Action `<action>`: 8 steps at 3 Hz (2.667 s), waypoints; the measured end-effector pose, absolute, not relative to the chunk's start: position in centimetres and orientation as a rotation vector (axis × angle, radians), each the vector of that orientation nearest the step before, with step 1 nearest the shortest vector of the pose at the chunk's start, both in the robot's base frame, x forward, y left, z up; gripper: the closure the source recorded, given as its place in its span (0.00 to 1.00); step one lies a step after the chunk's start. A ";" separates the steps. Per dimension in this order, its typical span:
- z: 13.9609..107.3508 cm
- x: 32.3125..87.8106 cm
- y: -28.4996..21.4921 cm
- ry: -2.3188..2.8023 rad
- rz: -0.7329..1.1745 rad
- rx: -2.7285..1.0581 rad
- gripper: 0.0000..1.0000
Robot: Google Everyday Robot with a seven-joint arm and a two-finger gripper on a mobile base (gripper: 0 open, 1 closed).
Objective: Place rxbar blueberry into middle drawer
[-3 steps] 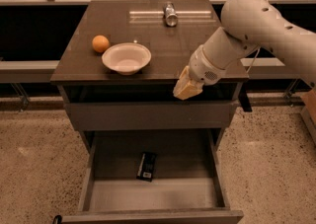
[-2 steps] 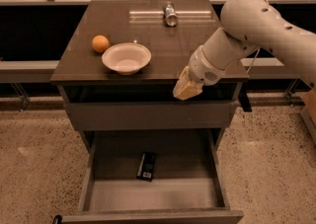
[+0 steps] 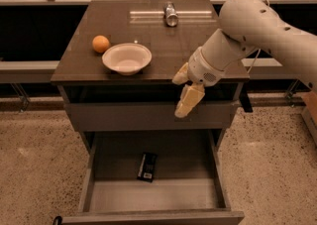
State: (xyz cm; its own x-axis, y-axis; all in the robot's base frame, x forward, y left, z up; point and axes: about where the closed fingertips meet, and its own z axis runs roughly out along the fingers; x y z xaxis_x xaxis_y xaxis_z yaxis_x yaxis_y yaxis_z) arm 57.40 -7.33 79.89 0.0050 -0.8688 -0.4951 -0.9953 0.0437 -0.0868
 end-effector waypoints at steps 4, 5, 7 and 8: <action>79.9 57.0 -7.3 1.913 0.409 -1.874 0.18; 81.6 53.3 -7.5 1.788 0.421 -1.878 0.50; 82.9 50.9 -7.7 1.687 0.429 -1.882 0.45; 82.9 50.8 -7.5 1.685 0.431 -1.885 0.21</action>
Offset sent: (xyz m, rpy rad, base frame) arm -0.0062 0.0023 0.0105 0.0375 -0.0446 0.0500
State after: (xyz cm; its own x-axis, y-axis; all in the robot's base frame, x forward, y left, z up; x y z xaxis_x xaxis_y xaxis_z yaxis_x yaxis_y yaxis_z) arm 50.83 -7.53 82.87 0.1545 -0.7960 -0.5853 -0.9792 -0.0445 -0.1979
